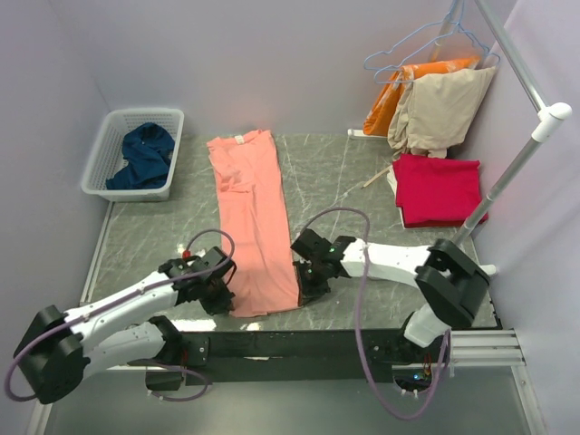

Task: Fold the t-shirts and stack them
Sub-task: Fold the tshirt

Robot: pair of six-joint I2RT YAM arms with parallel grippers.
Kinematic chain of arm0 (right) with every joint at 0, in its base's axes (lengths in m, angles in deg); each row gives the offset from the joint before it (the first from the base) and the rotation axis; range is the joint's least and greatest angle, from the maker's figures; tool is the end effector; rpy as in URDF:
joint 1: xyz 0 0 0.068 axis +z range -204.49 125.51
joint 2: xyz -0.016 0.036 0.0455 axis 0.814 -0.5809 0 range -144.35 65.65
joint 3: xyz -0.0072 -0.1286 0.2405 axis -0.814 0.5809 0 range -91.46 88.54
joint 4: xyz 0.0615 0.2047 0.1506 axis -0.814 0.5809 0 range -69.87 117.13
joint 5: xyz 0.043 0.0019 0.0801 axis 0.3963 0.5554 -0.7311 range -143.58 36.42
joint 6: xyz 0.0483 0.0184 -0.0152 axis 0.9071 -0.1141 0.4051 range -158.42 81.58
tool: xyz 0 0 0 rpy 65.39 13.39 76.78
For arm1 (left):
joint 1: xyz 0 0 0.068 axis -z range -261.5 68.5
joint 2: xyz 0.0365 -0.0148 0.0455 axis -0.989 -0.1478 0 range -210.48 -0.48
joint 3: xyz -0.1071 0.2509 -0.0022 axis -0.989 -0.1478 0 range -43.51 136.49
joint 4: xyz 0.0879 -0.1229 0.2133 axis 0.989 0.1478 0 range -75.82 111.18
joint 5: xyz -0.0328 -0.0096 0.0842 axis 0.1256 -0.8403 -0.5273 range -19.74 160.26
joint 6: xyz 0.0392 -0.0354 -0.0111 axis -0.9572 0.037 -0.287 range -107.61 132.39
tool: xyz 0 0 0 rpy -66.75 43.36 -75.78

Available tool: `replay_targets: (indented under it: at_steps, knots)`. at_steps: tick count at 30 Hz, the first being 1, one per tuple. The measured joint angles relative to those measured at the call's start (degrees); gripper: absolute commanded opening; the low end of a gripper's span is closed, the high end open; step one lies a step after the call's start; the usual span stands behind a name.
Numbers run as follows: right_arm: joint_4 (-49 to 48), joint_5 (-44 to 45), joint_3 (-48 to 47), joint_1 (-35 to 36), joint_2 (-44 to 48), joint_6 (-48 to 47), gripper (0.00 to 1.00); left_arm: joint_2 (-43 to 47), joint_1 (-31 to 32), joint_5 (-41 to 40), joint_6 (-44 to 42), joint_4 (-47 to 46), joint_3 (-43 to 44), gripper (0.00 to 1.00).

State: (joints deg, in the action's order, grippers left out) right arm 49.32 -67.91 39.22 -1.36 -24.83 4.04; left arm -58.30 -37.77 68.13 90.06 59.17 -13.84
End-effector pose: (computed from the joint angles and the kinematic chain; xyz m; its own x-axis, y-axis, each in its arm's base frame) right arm 0.1625 0.2314 0.1593 -0.9739 -0.2082 -0.0907 -0.2271 0.8883 0.3991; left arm 0.1132 -0.1066 0.1694 -0.8149 -0.5715 -0.0967 -0.5298 0.8020 -0.2759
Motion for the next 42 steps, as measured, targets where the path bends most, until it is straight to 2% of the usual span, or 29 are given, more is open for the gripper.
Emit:
replay_targets:
  at_steps: [4, 8, 16, 22, 28, 35, 38, 42]
  knots:
    - [1.0, -0.4, 1.6, 0.3, 6.2, -0.2, 0.0, 4.2, 5.1, -1.5, 4.8, 4.1, 1.6, 0.01]
    - [1.8, -1.4, 2.1, 0.9, 10.6, -0.5, 0.0, 4.6, 9.9, -2.8, 9.3, 6.9, 2.4, 0.01]
    - [3.1, -2.9, 5.9, 4.4, 14.4, -0.3, 0.0, -2.4, 25.5, -6.6, 20.3, 14.2, 9.6, 0.01]
    - [3.3, -3.4, 9.0, 6.1, 16.0, 0.5, 0.0, -6.4, 31.5, -8.4, 26.4, 17.4, 13.5, 0.01]
    - [5.4, -2.0, 8.2, 7.6, 17.7, 1.2, 0.0, -5.7, 32.9, -11.2, 31.7, 22.5, 17.8, 0.01]
    - [13.9, 4.3, -3.5, 7.6, 18.3, -0.4, 0.0, -7.4, 32.5, -18.0, 33.0, 28.7, 28.8, 0.01]
    - [16.2, 7.7, -9.6, 7.6, 17.1, -1.4, 0.0, -8.6, 30.2, -20.3, 32.3, 29.3, 31.3, 0.01]
    - [17.7, 11.9, -15.1, 6.5, 14.4, -3.0, 0.0, -9.9, 24.1, -23.8, 29.7, 30.1, 32.5, 0.01]
